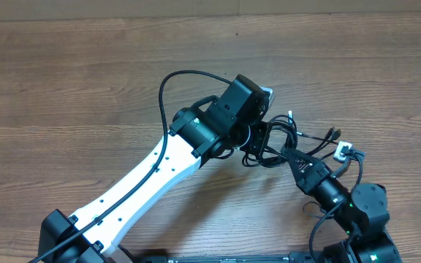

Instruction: Untangle cables

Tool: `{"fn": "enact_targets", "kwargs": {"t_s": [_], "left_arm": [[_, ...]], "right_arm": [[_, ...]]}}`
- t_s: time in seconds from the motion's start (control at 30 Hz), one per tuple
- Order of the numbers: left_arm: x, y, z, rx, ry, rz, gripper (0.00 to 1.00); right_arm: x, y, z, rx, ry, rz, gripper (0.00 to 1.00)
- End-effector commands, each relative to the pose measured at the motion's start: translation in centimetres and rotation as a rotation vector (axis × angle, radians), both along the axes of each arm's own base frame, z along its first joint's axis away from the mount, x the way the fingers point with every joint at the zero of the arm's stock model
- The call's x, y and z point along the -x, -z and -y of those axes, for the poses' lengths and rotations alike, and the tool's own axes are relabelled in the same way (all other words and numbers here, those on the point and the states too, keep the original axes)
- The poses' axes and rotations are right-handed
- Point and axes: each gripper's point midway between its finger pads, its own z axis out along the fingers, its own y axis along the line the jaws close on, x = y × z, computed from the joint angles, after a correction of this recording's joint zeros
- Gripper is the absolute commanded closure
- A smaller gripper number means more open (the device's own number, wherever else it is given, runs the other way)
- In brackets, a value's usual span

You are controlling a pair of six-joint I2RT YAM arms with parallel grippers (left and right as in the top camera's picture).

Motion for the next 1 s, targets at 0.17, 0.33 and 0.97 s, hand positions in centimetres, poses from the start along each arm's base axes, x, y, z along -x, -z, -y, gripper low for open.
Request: {"fn": "enact_targets", "kwargs": {"t_s": [0.17,0.33,0.97], "left_arm": [[2.2,-3.1,1.7,0.151,0.072,-0.08,0.96],[2.6,-3.2,1.8,0.17,0.068,-0.113,0.96],[-3.3,-3.7,-3.5,0.255,-0.213,-0.239,0.96]], "right_arm": [[-2.5,0.8,-1.8,0.079,-0.002,-0.002,0.96],[-4.1,3.4,-2.4,0.081,0.011,-0.099,0.96],[-4.8,-0.2,-3.6,0.06,-0.038,-0.082,0.46]]}}
